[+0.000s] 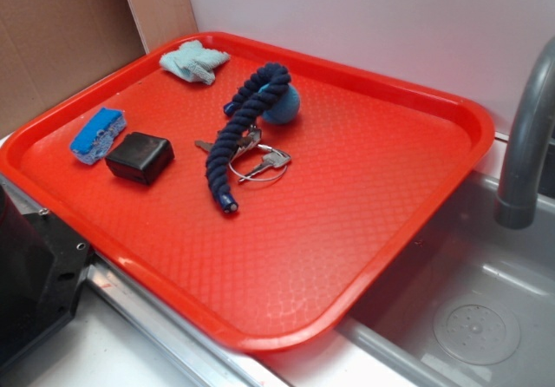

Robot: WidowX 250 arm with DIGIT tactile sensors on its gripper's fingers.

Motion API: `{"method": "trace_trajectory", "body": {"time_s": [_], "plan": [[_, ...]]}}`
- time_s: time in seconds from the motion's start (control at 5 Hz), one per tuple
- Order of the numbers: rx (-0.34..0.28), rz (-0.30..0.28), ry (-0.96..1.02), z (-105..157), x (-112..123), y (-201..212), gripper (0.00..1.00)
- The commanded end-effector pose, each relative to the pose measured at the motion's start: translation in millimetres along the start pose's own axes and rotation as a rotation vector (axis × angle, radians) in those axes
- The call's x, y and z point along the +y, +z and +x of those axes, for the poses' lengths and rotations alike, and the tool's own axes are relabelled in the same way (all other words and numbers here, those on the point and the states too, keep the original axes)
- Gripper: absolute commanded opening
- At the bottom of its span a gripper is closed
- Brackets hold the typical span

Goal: Grab the blue cloth.

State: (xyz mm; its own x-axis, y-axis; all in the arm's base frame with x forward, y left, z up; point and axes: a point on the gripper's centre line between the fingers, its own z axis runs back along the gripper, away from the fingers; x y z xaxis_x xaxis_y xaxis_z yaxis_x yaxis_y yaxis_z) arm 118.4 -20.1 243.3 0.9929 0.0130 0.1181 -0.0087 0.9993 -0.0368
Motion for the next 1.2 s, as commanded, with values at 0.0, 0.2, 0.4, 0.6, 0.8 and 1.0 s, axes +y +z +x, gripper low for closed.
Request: {"method": "trace_trajectory", "body": {"time_s": [0.0,0.2,0.4,0.6,0.8,1.0], "plan": [[0.000,0.000,0.000,0,0,0,1.00],[-0.012,0.027,0.181,44,33,-54,1.00],[-0.066,0.074,0.360,77,73,-96,1.00],[-0.089,0.086,0.416,93,91,-113,1.00],[-0.173,0.103,0.490,106,118,-138,1.00],[-0.184,0.151,0.526,122,132,-161,1.00]]}}
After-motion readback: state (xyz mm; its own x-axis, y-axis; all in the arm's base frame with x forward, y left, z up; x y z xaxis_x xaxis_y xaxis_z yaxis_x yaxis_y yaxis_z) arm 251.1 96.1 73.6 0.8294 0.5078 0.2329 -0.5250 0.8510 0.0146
